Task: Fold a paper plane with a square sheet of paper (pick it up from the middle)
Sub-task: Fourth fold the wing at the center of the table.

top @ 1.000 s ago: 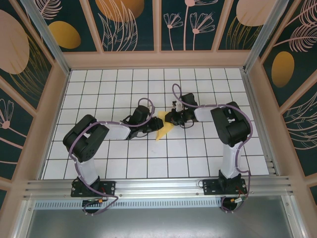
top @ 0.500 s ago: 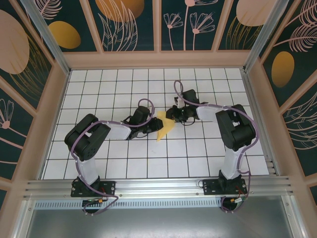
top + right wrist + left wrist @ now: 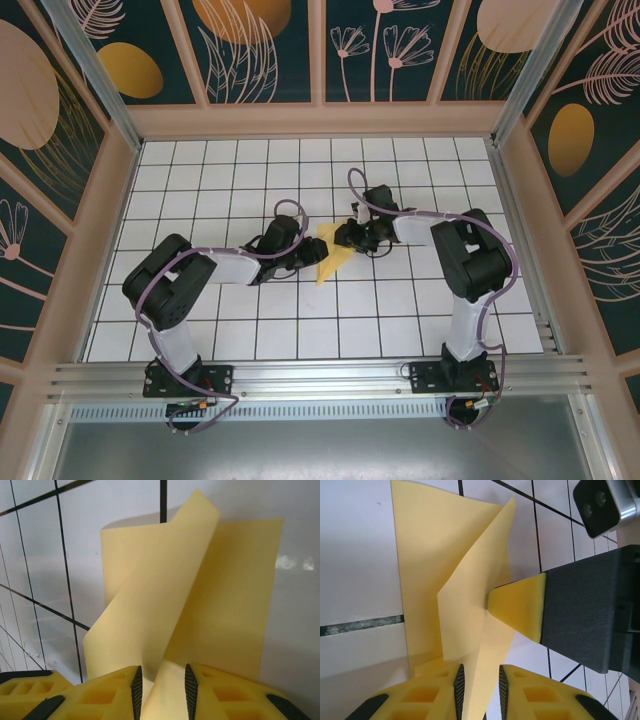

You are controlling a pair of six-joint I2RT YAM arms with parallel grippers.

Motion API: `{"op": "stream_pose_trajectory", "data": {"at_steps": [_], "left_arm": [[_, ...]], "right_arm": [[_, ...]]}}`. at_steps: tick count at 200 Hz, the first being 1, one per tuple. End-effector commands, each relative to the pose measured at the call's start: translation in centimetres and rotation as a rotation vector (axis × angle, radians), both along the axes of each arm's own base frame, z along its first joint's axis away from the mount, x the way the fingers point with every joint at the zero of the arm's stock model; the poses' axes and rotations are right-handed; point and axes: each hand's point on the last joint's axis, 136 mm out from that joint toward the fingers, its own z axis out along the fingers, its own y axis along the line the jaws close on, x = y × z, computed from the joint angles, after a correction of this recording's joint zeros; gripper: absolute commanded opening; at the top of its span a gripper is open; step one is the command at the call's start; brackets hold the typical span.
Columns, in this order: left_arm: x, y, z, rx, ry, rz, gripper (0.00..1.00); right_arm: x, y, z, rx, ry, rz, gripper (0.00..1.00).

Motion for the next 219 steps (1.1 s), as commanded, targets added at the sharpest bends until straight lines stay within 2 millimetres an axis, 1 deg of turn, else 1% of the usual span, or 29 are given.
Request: {"op": "stream_pose_trajectory", "data": {"at_steps": [1, 34, 61, 77, 114, 127, 163, 194, 219], "left_arm": [[0.3, 0.4, 0.6, -0.014, -0.016, 0.029, 0.3], [0.4, 0.7, 0.5, -0.011, -0.019, 0.048, 0.33], [0.2, 1.2, 0.7, -0.015, -0.026, 0.069, 0.38], [0.3, 1.2, 0.8, -0.018, -0.03, 0.069, 0.38], [0.4, 0.8, 2.0, -0.055, -0.056, 0.058, 0.36], [0.3, 0.6, 2.2, -0.063, -0.059, 0.045, 0.36], [-0.2, -0.3, 0.8, -0.071, -0.017, -0.002, 0.35], [-0.1, -1.2, 0.0, -0.089, 0.005, -0.03, 0.33], [-0.1, -1.3, -0.6, -0.081, 0.019, -0.036, 0.31]], "right_arm": [[-0.2, 0.2, -0.8, -0.027, 0.015, 0.017, 0.33], [-0.3, 0.1, -1.8, -0.052, 0.034, 0.012, 0.34], [-0.4, -0.3, -2.6, -0.086, 0.053, -0.001, 0.34], [-0.3, -0.6, -3.0, -0.111, 0.059, -0.01, 0.35], [-0.5, -1.3, -4.1, -0.186, 0.075, -0.022, 0.35], [-0.6, -1.4, -4.4, -0.206, 0.082, -0.027, 0.35], [-1.0, -1.5, -5.0, -0.217, 0.098, -0.03, 0.38], [-1.1, -1.2, -4.9, -0.215, 0.099, -0.026, 0.42], [-1.2, -1.3, -5.0, -0.216, 0.102, -0.026, 0.43]]}}
